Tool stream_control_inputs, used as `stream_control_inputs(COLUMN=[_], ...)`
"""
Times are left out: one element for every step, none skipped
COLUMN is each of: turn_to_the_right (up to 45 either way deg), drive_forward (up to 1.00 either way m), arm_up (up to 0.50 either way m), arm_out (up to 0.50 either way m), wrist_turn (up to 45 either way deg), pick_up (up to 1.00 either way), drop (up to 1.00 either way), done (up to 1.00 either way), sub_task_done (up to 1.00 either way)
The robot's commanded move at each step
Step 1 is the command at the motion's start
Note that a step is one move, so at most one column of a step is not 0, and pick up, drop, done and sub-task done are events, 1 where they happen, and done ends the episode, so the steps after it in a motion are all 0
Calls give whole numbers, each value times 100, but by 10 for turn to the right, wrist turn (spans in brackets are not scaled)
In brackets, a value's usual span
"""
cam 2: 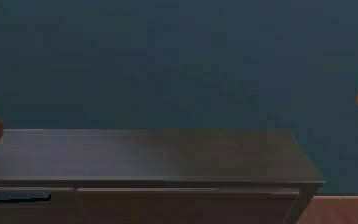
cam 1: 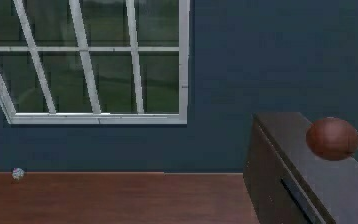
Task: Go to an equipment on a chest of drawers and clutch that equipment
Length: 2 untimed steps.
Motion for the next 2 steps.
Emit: stream_control_inputs(turn_to_the_right=[0, -330], drive_forward=[35, 0], arm_up=[0, 0], arm_out=[0, 0], wrist_turn=[0, 0], pick_up=[0, 0], drop=[0, 0], done=[0, 0], sub_task_done=[0, 0])
